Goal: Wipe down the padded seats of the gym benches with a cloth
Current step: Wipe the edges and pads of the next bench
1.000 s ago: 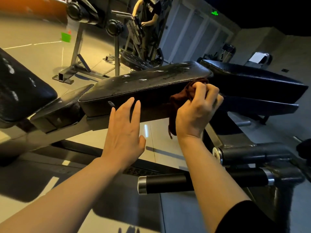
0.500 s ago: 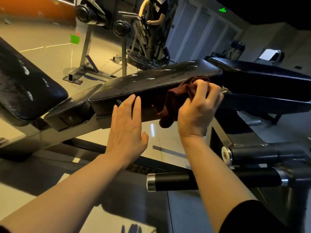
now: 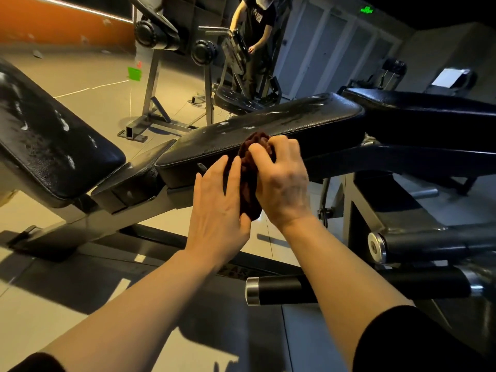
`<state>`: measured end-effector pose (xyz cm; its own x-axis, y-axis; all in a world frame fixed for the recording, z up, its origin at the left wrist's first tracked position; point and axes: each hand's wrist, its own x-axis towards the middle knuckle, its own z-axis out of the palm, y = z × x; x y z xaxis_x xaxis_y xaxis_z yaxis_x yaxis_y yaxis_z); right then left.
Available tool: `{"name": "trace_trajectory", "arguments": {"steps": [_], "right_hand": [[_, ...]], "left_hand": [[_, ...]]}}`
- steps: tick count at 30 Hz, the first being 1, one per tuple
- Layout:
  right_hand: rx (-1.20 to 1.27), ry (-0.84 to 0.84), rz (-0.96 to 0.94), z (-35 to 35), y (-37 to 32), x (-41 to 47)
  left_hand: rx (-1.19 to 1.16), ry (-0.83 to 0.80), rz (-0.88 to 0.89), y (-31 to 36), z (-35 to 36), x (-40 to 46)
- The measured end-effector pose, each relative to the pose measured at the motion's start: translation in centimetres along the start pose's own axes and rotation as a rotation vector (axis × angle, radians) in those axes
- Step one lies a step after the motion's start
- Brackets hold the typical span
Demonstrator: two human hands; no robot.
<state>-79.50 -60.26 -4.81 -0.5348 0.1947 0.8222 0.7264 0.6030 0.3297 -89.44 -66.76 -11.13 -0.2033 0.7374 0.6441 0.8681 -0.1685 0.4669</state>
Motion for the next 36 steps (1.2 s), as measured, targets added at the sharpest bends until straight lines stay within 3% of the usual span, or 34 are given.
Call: {"name": "trace_trajectory", "arguments": {"steps": [4, 10, 12, 16, 18, 27, 31, 34, 36], "right_hand": [[-0.085, 0.247, 0.499, -1.6, 2.4, 0.2], [0.025, -0.004, 0.232, -1.1, 1.7, -0.4], [-0.002, 0.058, 0.290, -1.3, 2.1, -0.2], [-0.058, 0.375, 0.645, -1.9, 3.4, 0.9], [-0.074, 0.417, 0.696, -1.8, 3.9, 1.2], [0.009, 0.312, 0.558, -1.4, 3.2, 0.8], [0.052, 0.139, 0.360, -0.3, 0.6, 0.2], [0.105, 0.099, 0.295, -0.3, 0.7, -0.1], [0.158, -0.046, 0.110, -0.3, 0.3, -0.8]], "left_hand": [[-0.055, 0.068, 0.051, 2.0, 0.3, 0.6], [-0.113, 0.107, 0.005, 3.3, 1.8, 0.7], [-0.113, 0.106, -0.001, 3.4, 2.3, 0.7], [-0.113, 0.069, 0.015, 3.5, 2.5, 1.0], [-0.114, 0.064, 0.012, 3.4, 2.5, 1.1], [-0.176, 0.092, 0.005, 2.0, 1.2, 1.2], [-0.159, 0.087, -0.024, 0.7, 0.5, 1.2], [-0.169, 0.098, -0.049, 0.2, -0.3, 1.2], [-0.170, 0.104, -0.060, -0.3, -0.9, 1.1]]}}
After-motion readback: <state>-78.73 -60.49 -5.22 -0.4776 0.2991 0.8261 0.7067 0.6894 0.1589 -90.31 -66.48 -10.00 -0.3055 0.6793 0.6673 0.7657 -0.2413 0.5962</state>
